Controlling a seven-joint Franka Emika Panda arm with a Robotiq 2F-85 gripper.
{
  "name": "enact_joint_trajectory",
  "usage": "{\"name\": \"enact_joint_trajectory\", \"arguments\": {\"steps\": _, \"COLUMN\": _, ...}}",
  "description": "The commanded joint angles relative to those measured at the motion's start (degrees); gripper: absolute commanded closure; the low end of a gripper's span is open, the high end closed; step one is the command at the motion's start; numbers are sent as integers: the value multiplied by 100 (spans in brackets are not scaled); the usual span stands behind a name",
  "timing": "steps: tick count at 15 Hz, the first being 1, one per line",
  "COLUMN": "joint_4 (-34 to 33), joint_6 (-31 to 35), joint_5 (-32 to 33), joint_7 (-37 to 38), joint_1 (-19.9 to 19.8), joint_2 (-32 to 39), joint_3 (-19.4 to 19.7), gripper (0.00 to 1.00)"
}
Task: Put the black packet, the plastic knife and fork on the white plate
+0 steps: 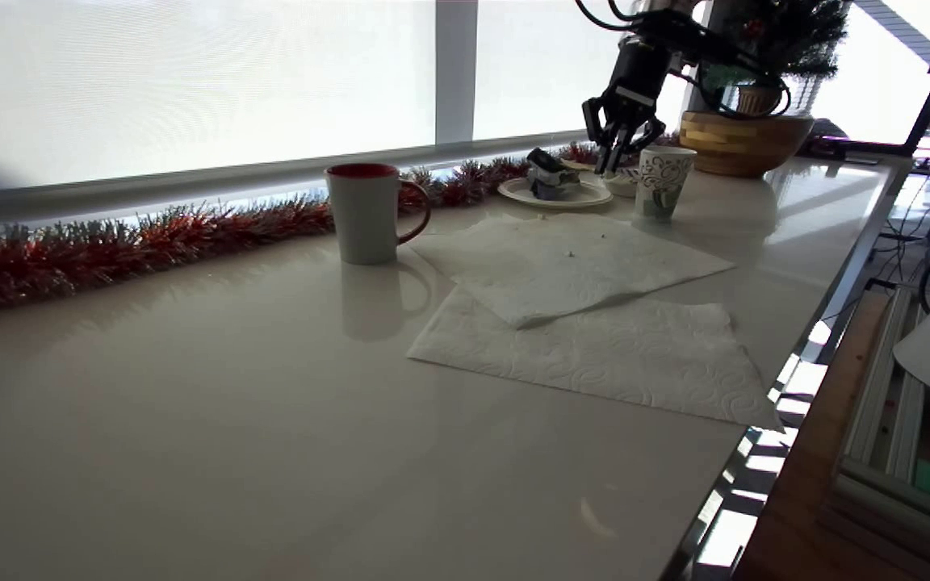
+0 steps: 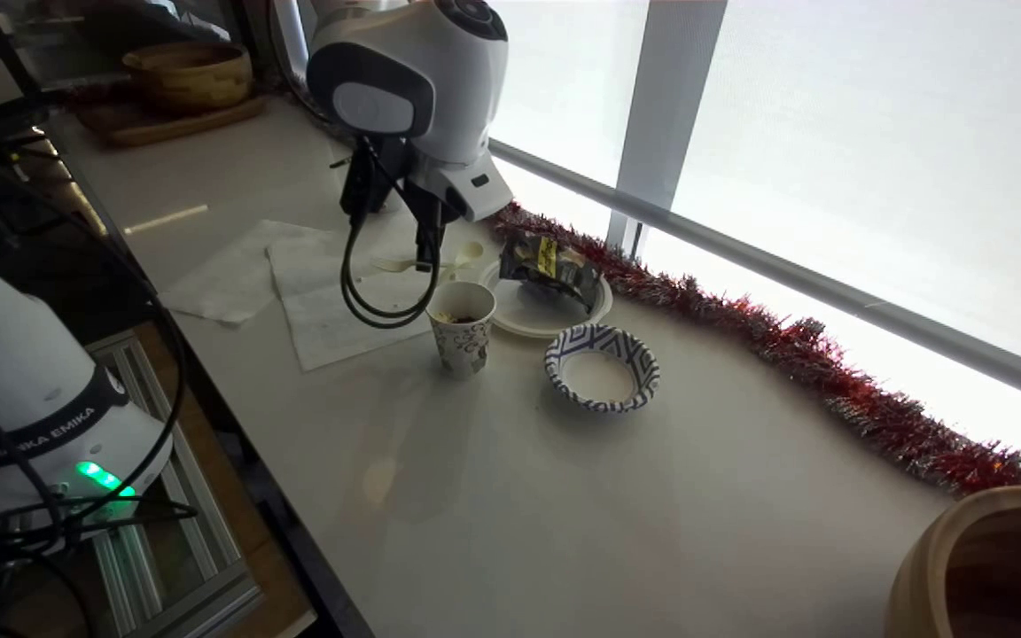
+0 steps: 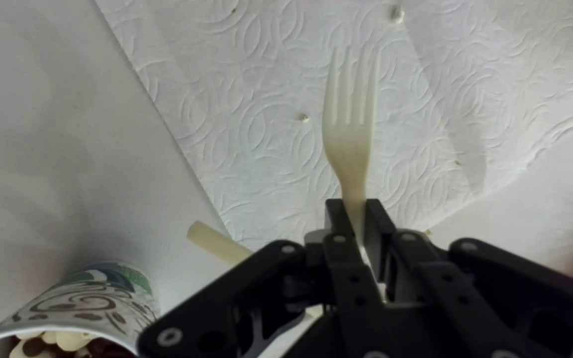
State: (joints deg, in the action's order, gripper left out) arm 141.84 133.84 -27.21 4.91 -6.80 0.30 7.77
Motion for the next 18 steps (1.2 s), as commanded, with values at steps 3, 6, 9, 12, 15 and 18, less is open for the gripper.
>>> {"name": "enact_joint_trajectory", "arguments": {"steps": 3, "joint_4": -279, "joint_6": -50, "joint_5": -154, "joint_7": 387, "joint_1": -34, "joint_2": 89, "joint_3": -9, "gripper": 97}}
{"name": "enact_joint_trajectory", "arguments": {"steps": 6, "joint_4": -589, "joint_6": -100, "joint_5": -164, "joint_7": 711, "joint_1": -59, "joint_2": 130, "joint_3": 13, "gripper": 97}}
{"name": "enact_joint_trajectory", "arguments": {"steps": 9, "joint_4": -1022, "joint_6": -161, "joint_5": -161, "joint_7": 1013, "joint_1": -93, "joint_2": 316, "joint_3": 40, "gripper": 97}}
{"name": "enact_joint_trajectory", "arguments": {"steps": 12, "joint_4": -1538, "joint_6": -400, "joint_5": -86, "joint_7": 984, "joint_1": -166, "joint_2": 615, "joint_3": 89, "gripper": 97}}
{"name": "enact_joint_trajectory", "arguments": {"steps": 15, "joint_4": -2030, "joint_6": -576, "joint_5": -50, "joint_7": 1036, "joint_1": -255, "joint_2": 978, "joint_3": 131, "gripper": 97}}
{"name": "enact_joint_trajectory", "arguments": {"steps": 18, "joint_4": -2426, "joint_6": -724, "joint_5": -89, "joint_7": 1021, "joint_1": -351, "joint_2": 1353, "joint_3": 149, "gripper": 97}}
